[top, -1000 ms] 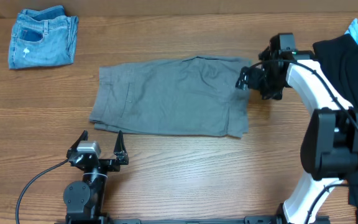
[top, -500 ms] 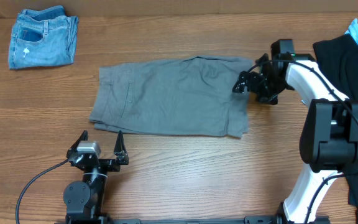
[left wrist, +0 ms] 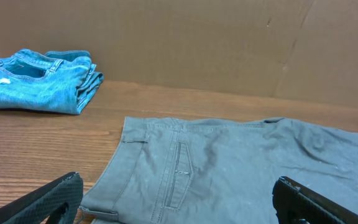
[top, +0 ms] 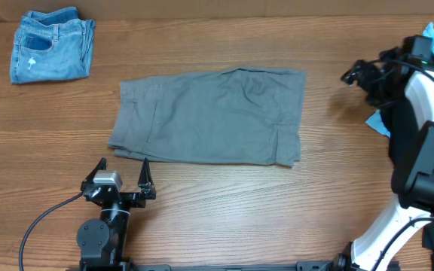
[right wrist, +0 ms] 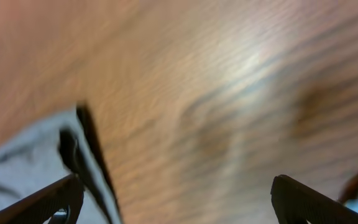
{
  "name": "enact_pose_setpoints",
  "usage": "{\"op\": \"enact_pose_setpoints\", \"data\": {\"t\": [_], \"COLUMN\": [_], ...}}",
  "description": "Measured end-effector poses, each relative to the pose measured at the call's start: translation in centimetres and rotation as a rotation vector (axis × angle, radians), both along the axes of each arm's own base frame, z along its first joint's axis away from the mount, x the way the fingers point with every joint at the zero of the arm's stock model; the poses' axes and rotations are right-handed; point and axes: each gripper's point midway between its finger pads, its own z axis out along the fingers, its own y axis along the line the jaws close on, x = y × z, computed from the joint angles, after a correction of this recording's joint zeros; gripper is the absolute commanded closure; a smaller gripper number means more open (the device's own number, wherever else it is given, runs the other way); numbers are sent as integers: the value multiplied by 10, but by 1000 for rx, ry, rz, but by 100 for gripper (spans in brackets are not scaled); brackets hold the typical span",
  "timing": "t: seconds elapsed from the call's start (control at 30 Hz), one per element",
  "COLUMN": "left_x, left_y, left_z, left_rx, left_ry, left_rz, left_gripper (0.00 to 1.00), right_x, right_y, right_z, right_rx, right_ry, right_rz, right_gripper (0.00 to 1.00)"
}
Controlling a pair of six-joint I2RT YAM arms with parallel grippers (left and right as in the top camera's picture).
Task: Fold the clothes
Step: 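Release the shorts and retract the right gripper to the right side, then reach the left gripper to the left end of the shorts and grasp it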
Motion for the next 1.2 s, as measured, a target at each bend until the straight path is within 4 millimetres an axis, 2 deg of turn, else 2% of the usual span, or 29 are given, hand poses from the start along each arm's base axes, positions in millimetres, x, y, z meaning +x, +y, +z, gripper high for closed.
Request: {"op": "enact_pose_setpoints", "data": {"t": [0.13, 0.2, 0.3, 0.73, 0.83, 1.0, 1.2], "left_x": [0, 0, 0, 0, 1, -4, -3], "left_y": [0, 0, 0, 0, -1, -8, -6], "left_z": [0, 0, 0, 2, 17, 64, 85], "left_rx": [0, 0, 0, 0, -9, -20, 11], "left_ry": [0, 0, 0, -8, -71, -260, -252], "left_rz": [0, 0, 0, 0, -5, -47, -36], "left_gripper": [0, 0, 0, 0, 0, 0, 0], "right_x": [19, 22, 19, 19, 19, 19, 19], "right_y": [-34, -49, -62, -62, -62, -62, -62], "right_z": [13, 17, 17, 18, 18, 18, 17], "right_rx": [-43, -57, -61, -61, -61, -61, -61], "right_ry": [-114, -146, -150, -150, -150, -150, -150], "right_rz": [-53, -78, -103, -103, -103, -103, -102], "right_gripper": [0, 0, 0, 0, 0, 0, 0]}}
